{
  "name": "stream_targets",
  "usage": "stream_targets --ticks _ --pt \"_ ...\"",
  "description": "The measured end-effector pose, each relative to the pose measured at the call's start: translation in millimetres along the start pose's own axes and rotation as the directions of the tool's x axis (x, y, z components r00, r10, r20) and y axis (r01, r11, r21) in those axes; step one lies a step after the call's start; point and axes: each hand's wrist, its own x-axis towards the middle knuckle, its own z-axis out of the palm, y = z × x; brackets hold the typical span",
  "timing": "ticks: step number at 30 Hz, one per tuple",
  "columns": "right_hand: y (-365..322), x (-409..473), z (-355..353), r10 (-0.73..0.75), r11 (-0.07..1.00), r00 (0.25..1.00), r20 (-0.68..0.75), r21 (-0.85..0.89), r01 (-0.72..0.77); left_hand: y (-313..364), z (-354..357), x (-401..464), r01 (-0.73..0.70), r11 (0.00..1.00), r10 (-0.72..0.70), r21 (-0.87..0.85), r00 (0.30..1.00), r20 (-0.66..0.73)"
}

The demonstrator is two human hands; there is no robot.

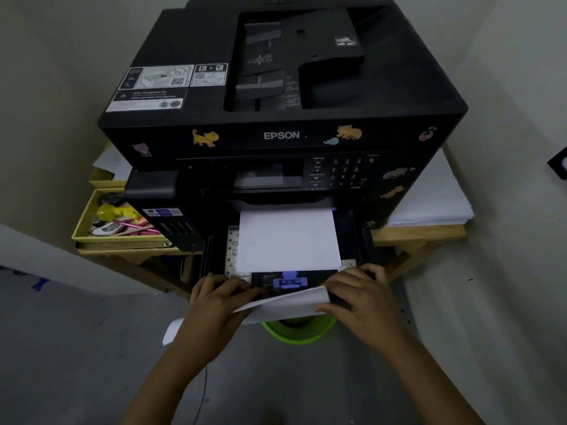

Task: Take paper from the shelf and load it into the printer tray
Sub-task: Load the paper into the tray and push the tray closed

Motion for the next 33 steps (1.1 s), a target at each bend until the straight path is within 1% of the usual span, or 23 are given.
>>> stream_targets --ticks 7,11,16,20,25,33 --pt "-1 3 -5 0.034 0.999 0.998 0.051 0.036 -0.036 -2 -9 7 0.065 0.995 -0.056 -0.07 0.991 0.119" --pt "-6 3 -7 0.05 0.997 0.998 0.043 0.054 -0.052 -3 -12 7 0.084 0.994 -0.072 -0.077 0.987 0.145" --pt "-6 3 -7 0.056 0.997 0.997 0.055 0.051 -0.059 -2 -11 7 0.077 0.994 -0.068 -0.073 0.99 0.121" --pt "-4 0 -5 0.029 0.998 0.998 0.05 0.058 -0.032 -1 -8 6 0.041 0.997 -0.036 -0.062 0.997 0.074" --pt "-2 1 -5 0.006 0.999 0.999 0.034 0.039 -0.007 -1 -8 6 0.021 0.999 -0.019 -0.044 0.998 0.053" --pt "0 0 -2 -0.036 0.999 0.999 0.024 0.02 0.035 -3 -5 6 0.0 0.999 0.003 -0.039 0.998 0.057"
